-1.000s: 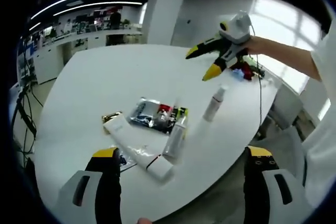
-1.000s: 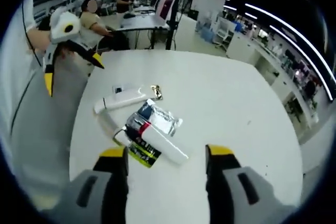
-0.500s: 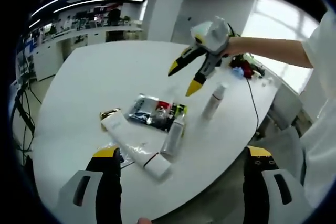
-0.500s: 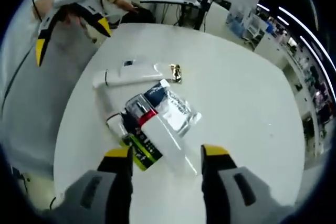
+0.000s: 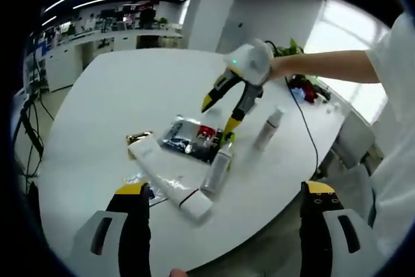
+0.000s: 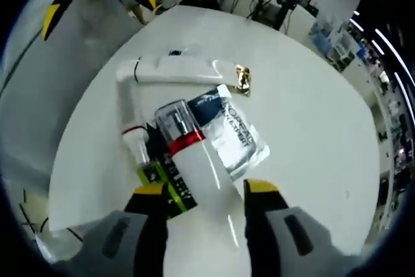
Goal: Arrange the skincare products in the storage area until every visible bottle or jar stands upright without overlapping.
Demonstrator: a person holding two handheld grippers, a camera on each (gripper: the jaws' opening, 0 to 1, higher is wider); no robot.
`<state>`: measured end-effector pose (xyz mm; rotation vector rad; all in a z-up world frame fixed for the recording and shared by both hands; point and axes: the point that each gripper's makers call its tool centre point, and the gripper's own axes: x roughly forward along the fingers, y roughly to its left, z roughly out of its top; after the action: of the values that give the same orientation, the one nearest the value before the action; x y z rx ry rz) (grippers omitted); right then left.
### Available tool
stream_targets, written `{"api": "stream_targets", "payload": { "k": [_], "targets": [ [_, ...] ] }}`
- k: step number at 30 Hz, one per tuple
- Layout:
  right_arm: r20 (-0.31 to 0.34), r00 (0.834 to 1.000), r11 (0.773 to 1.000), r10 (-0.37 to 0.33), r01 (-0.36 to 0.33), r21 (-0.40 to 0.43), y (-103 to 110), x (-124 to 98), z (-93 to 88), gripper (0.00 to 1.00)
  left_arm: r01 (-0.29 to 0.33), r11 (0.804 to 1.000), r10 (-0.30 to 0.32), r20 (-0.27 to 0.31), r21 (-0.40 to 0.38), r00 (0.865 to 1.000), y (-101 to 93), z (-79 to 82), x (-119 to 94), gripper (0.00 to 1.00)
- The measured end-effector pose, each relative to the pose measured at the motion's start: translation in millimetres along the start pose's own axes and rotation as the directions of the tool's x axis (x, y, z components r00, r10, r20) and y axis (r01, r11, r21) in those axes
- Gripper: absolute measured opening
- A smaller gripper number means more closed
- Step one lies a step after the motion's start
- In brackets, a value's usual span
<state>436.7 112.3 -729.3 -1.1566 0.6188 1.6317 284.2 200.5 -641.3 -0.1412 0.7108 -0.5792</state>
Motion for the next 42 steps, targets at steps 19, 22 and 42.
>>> {"api": "stream_targets", "payload": {
  "k": [19, 22, 42],
  "targets": [
    [-0.053, 0.998, 0.988, 0.031, -0.039, -0.149, -1.6, 18.6, 1.0, 0.33, -0.012, 1.0, 0.012, -0.005, -0.008, 1.0, 4.1, 0.8, 0.9, 0.93],
    [-0.063, 0.997, 0.99, 0.033, -0.041, -0.132, -1.2, 17.2, -1.5, 0.31, -0.015, 1.0, 0.015, -0.006, -0.006, 1.0, 4.8, 0.6, 0.0, 0.93],
    [-0.019, 1.0, 0.998, 0.002, -0.001, 0.066, 9.6, -3.9, -20.0, 0.26, 0.004, 1.0, -0.004, 0.0, -0.002, 1.0, -0.2, 4.4, -1.0, 0.91]
  ]
}}
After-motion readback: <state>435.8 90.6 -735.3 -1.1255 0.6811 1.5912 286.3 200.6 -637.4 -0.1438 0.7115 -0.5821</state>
